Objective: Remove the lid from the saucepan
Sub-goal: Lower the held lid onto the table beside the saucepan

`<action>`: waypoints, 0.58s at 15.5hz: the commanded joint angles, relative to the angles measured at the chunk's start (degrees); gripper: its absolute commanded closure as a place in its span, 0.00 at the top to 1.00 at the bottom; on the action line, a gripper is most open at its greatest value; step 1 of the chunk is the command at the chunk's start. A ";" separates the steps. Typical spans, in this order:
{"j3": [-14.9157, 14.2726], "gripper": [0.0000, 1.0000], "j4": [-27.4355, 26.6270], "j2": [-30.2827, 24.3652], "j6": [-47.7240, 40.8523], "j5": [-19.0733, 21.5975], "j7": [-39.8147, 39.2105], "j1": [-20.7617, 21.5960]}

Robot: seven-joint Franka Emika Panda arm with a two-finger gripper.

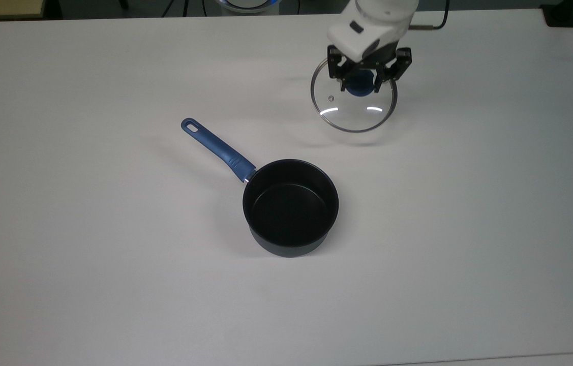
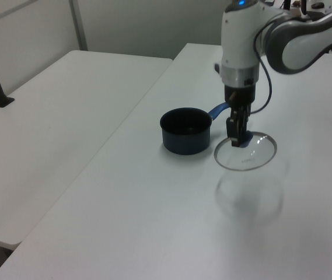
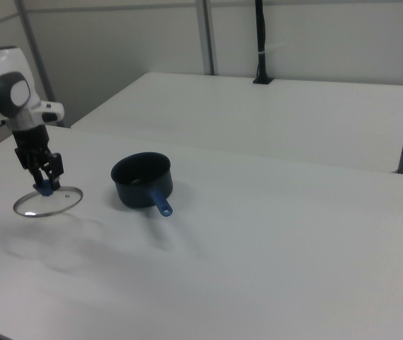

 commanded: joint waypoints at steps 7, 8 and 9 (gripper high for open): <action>-0.18 0.46 -1.56 6.21 4.33 -4.82 2.43 1.99; -0.18 0.46 -1.91 6.30 4.42 -4.91 2.43 1.99; -0.18 0.46 -2.52 6.48 4.85 -5.00 2.43 1.99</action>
